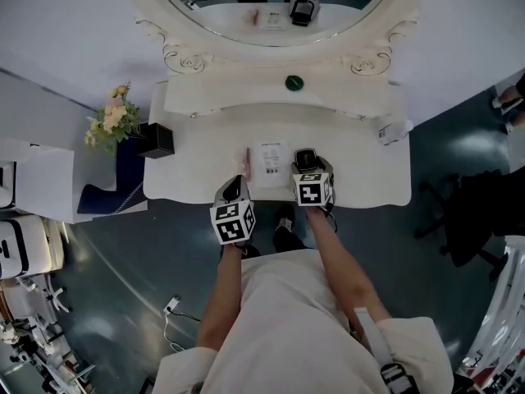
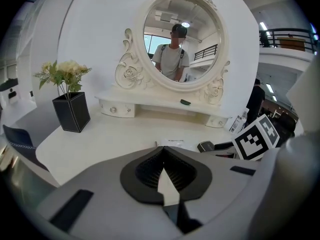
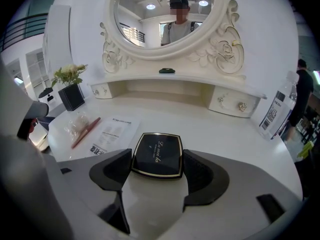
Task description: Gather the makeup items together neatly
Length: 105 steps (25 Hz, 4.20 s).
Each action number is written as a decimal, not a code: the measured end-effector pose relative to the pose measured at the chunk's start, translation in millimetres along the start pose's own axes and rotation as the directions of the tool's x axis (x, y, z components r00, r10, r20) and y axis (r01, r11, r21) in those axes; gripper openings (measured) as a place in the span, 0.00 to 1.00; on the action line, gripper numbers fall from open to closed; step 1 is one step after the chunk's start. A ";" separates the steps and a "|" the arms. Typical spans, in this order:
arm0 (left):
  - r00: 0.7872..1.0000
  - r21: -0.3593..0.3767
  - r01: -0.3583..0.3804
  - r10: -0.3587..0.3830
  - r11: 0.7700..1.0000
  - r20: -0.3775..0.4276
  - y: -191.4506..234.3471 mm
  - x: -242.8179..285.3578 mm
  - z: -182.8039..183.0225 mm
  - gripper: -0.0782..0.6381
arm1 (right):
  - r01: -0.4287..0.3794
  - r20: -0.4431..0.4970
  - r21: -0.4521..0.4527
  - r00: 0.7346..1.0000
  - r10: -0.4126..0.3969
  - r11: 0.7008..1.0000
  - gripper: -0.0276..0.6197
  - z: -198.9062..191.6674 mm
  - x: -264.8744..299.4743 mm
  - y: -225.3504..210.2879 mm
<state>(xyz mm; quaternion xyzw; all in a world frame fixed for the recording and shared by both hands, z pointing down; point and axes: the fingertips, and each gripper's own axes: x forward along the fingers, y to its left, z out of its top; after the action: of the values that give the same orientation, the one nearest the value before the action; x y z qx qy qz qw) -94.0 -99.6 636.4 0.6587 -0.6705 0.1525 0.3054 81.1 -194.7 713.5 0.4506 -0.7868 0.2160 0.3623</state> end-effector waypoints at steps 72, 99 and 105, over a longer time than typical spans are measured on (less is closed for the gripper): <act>0.981 0.118 0.157 -0.169 0.981 0.099 -14.5 -128.9 -71.4 0.13 | -0.163 0.290 0.123 0.949 0.122 0.979 0.11 -84.6 -178.8 116.2; 0.980 0.105 0.160 -0.171 0.982 0.103 -5.5 -134.5 -76.8 0.13 | -0.154 0.296 0.120 0.948 0.113 0.981 0.11 -84.5 -181.3 116.7; 0.981 0.103 0.158 -0.168 0.982 0.099 -1.3 -134.2 -78.5 0.13 | -0.159 0.293 0.116 0.949 0.119 0.981 0.11 -86.2 -179.8 120.4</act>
<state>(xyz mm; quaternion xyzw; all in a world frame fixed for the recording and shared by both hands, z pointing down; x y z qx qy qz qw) -83.6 54.0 614.4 0.7324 -0.6217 0.1231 0.2487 68.9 22.3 629.8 0.4443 -0.8438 0.2276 0.1971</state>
